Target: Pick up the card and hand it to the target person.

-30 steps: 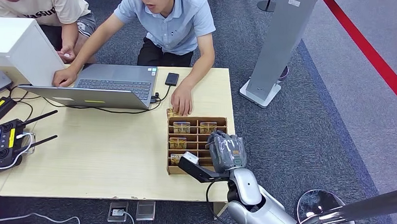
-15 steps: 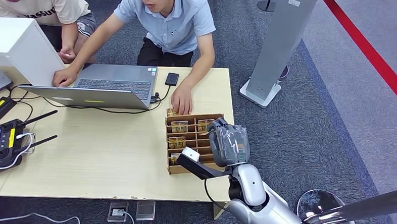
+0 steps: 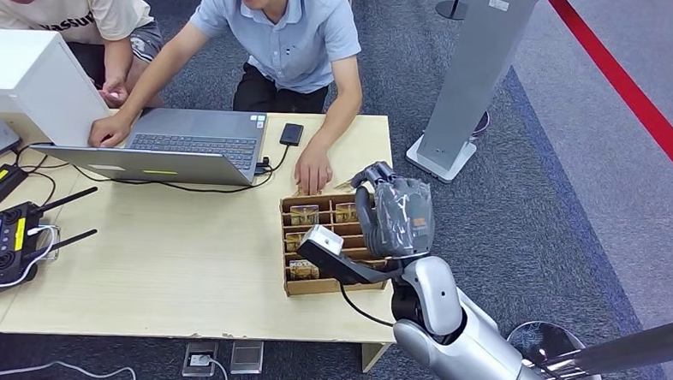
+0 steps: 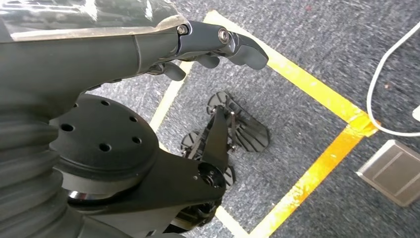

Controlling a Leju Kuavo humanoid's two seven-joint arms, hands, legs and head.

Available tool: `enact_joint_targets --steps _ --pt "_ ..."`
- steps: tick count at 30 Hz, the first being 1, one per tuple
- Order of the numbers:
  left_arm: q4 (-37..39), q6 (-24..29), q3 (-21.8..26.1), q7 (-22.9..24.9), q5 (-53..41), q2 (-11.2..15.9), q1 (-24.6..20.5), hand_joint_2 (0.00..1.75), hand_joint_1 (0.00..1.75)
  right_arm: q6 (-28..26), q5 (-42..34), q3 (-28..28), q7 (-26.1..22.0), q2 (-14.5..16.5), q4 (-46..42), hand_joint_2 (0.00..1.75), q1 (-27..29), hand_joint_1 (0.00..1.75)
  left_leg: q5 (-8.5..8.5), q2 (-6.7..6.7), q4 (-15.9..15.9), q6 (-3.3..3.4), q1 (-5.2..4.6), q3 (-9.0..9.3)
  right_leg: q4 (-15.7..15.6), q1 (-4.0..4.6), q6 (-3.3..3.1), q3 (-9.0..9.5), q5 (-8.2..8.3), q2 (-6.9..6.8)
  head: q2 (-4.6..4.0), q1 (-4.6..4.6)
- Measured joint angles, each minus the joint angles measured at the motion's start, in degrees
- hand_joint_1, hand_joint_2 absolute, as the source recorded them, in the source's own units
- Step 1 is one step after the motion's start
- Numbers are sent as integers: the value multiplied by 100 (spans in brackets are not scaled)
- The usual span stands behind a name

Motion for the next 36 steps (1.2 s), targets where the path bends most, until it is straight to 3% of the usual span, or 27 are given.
enact_joint_targets --steps 11,25,26,30,36 --pt "0 101 -17 192 -56 0 -8 175 0 -542 89 13 -43 219 126 175 -607 175 0 -1 0 0 0 -3 1 0 0 -1 0 -1 0 2" --pt "0 40 -95 178 -57 0 -24 175 0 -305 -290 140 -156 710 1249 175 -1214 175 0 -3 0 0 0 -6 2 0 0 -2 0 -3 0 3" --pt "0 23 -96 164 -51 0 -24 175 0 -271 -305 157 -152 734 1336 175 -1239 168 0 -3 0 0 0 -6 2 0 0 -2 0 -3 0 4" --pt "0 -31 -97 114 -34 0 -25 175 0 -183 -355 225 -137 819 1649 175 -1316 0 0 -3 0 0 0 -6 2 0 0 -3 0 -2 0 1" --pt "0 -142 -99 46 -16 1 -25 175 0 -45 -455 299 -84 868 1938 175 -1352 0 0 -3 0 0 0 -6 2 0 0 -3 0 -3 0 2"
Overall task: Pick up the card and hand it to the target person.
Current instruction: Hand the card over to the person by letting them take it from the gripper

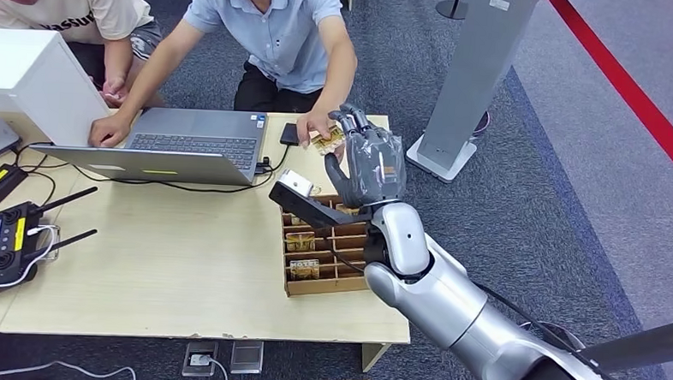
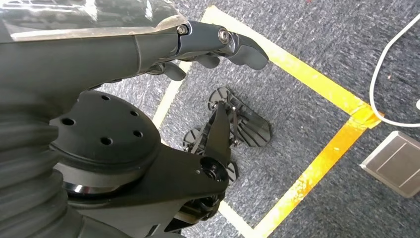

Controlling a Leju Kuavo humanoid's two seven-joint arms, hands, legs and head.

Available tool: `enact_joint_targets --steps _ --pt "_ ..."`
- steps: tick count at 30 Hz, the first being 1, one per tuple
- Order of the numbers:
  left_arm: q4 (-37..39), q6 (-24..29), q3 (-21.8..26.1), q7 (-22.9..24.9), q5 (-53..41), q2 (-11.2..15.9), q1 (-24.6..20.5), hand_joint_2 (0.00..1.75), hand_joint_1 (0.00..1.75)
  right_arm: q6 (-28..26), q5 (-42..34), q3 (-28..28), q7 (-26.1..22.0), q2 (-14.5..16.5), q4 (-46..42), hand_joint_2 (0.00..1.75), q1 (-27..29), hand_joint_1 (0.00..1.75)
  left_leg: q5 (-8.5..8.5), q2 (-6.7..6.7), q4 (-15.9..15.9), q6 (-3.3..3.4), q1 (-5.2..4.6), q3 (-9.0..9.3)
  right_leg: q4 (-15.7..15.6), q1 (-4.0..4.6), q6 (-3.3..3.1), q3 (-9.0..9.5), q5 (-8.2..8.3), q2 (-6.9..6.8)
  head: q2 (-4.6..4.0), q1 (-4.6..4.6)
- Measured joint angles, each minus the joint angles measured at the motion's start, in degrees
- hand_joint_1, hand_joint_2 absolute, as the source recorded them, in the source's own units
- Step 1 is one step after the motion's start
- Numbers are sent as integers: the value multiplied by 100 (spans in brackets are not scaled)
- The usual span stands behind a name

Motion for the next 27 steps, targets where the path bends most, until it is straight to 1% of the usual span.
enact_joint_targets --steps 3,8,11,15,19,23,27 --pt "0 -101 1 -78 8 6 3 175 0 40 -344 3 -75 1 123 175 -3 0 0 0 0 0 0 1 0 0 0 -1 0 0 0 2" --pt "2 -232 3 -192 16 21 9 175 0 5 -1842 -32 -678 -38 142 175 199 0 0 1 0 0 0 3 -1 0 0 -3 0 1 0 0" --pt "2 -147 9 -158 16 21 21 175 0 -36 -2279 -55 -849 -140 -61 175 433 0 0 1 1 0 0 3 -2 0 0 -4 0 1 0 -2" --pt "8 148 13 -21 16 -1 28 175 0 -73 -2510 -87 -968 -309 -476 175 734 0 -1 3 1 0 0 1 -2 0 0 -5 0 2 0 2" --pt "54 239 13 101 13 -86 9 175 0 -133 -2558 -110 -995 -457 -959 175 904 0 0 2 1 0 0 4 -3 0 0 -4 0 2 0 0" --pt "167 251 13 197 -30 -184 -36 175 0 -283 -2414 -146 -892 -617 -1521 175 1059 0 0 4 1 0 0 5 -3 0 0 -4 0 3 0 1" --pt "226 255 14 191 -54 -244 -53 175 0 -313 -2372 -181 -702 -808 -2057 175 1199 0 0 3 2 0 0 6 -3 0 0 -4 0 3 0 -2"
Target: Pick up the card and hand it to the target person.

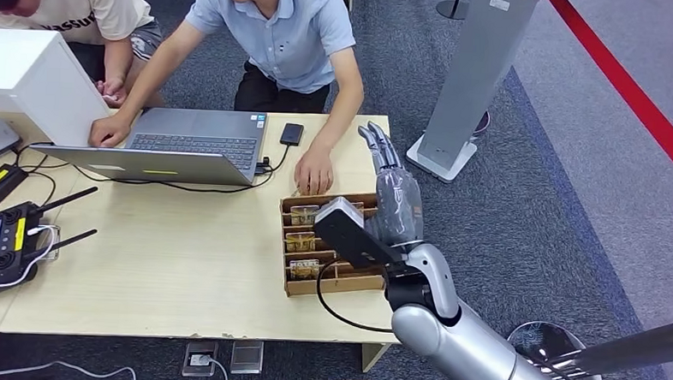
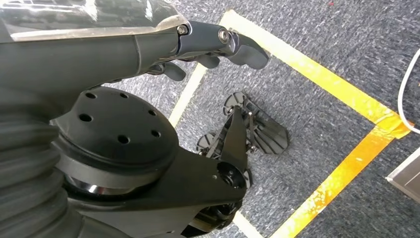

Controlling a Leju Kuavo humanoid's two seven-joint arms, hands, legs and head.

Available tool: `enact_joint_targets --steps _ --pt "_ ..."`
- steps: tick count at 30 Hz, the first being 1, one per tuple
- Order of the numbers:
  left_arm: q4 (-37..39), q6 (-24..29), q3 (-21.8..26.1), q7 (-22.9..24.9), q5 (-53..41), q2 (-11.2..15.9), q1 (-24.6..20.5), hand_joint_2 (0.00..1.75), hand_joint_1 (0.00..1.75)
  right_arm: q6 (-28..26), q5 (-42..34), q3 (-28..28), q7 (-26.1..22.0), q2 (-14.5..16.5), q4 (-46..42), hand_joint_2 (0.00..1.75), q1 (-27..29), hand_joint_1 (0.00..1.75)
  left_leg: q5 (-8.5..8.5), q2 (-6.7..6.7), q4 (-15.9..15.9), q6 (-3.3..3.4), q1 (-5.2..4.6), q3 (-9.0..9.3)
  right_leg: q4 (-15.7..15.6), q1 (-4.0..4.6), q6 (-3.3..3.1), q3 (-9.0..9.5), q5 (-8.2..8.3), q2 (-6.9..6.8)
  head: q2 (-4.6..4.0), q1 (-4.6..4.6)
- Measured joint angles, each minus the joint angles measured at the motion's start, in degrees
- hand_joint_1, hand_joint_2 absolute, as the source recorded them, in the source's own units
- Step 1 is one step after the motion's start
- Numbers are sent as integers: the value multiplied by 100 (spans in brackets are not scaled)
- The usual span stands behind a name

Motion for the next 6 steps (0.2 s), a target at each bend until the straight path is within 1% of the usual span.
enact_joint_targets --steps 6 --pt "32 1 4 -93 0 -19 2 175 0 38 -522 -140 145 -430 -998 175 296 0 -1 1 0 1 0 -2 -1 0 0 0 0 0 0 4"
